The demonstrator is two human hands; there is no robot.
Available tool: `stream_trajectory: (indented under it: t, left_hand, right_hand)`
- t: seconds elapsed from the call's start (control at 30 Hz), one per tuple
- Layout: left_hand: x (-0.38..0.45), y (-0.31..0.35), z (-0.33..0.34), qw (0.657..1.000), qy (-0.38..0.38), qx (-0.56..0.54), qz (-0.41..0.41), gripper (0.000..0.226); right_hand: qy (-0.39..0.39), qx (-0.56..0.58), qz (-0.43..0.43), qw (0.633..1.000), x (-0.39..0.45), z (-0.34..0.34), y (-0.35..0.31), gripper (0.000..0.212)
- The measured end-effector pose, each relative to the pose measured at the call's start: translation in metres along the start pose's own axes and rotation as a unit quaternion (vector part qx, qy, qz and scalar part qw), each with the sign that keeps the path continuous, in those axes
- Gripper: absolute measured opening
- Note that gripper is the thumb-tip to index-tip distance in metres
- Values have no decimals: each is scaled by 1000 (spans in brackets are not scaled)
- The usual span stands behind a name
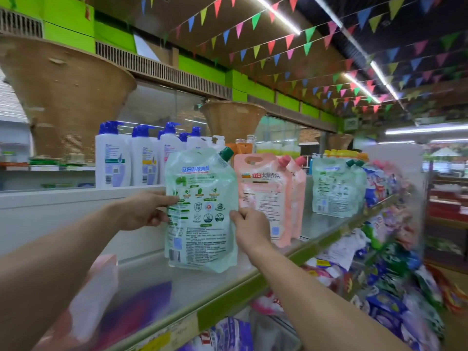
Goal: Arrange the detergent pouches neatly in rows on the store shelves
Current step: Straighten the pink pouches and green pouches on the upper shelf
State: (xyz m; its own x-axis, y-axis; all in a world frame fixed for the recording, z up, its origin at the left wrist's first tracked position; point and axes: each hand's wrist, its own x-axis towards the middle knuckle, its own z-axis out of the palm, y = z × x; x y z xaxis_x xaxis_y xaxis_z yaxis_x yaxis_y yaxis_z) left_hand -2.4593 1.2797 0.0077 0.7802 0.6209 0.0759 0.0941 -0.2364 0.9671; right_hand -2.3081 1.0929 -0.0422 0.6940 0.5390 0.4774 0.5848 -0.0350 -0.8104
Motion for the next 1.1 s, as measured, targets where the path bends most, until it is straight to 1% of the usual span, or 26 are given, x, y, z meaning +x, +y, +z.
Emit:
stream_trajectory:
  t: [0.1,0.2,0.3,0.37,0.43,0.5,0.7,0.87,1.1]
  left_hand:
    - [3,25,20,999,26,-4,42,16]
    - [8,61,56,995,33,-28,92,13]
    - [21,97,111,990,35,-33,134,15]
    - [34,117,155,988,38,-34,144,15]
    - [52,128,200,988,59,-41,137,16]
    - [71,134,245,988,77,-51,122,17]
    - [121,133,354,987,85,-70,117,17]
    - [169,126,415,986,91,-91,105,18]
    - [273,125,472,967,160,-162,110,13]
  right_hand:
    - [57,23,-22,998,4,-22,4,42]
    - [114,49,-51,991,12,-60,11,41]
    - [181,56,-76,979,23,-113,22,44]
    - [207,57,-84,973,31,-153,31,46]
    - [218,53,-85,971,41,-194,44,45]
    - [224,24,-80,971,51,-231,61,44]
    - [229,-31,-54,972,79,-310,126,47]
    - [228,-48,-44,971,121,-344,177,44]
    - [235,-82,-20,968,198,-351,231,39]
